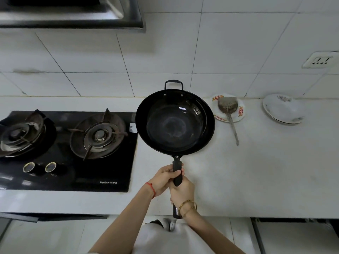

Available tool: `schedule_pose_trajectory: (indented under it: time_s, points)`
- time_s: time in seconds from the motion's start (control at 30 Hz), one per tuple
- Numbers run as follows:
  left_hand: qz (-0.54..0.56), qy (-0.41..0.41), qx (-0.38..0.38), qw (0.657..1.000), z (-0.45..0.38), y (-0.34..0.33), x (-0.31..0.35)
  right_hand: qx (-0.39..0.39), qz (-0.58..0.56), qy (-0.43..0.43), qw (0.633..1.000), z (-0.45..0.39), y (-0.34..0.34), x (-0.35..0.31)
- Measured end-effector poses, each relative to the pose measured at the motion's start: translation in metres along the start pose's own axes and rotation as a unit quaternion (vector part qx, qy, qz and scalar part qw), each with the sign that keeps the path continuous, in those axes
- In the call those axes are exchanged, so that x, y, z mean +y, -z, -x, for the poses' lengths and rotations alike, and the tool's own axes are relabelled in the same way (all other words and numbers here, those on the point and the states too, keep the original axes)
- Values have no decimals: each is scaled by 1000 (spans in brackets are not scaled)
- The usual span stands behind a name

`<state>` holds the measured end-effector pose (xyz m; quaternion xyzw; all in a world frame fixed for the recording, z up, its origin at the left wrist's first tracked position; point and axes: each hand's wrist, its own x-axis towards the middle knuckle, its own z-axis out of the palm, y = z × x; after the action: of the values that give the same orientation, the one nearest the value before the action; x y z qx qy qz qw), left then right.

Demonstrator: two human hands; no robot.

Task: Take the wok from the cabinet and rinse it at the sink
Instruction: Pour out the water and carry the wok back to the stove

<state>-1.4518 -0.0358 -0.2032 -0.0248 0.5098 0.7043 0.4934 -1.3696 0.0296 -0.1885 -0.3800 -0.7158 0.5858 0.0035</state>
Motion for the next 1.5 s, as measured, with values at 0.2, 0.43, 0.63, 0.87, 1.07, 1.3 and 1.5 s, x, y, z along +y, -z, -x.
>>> schedule_pose_trajectory:
  time_s: [0.2, 0.43, 0.63, 0.87, 1.07, 1.3, 1.5]
  points:
    - [-11, 13, -10, 1000, -6, 5, -2, 7, 2, -13, 1000, -4, -3, 4]
    - [-6, 19, -11, 1000, -11, 9, -4, 7, 14, -10, 1000, -8, -6, 9]
    - [-7, 24, -17, 1000, -11, 10, -4, 0, 24, -12, 1000, -11, -5, 12]
    - [-15, 25, 14, 999, -10, 7, -4, -30, 39, 0, 999, -12, -2, 13]
    - [-83, 17, 49, 995, -6, 1, -1, -66, 64, 21, 996, -18, 4, 15]
    - [-134, -33, 87, 987, 3, 7, -11, -105, 124, 37, 986, -21, 8, 16]
    - [-184, -58, 101, 976, 6, 7, -12, -101, 135, 41, 985, -22, 7, 17]
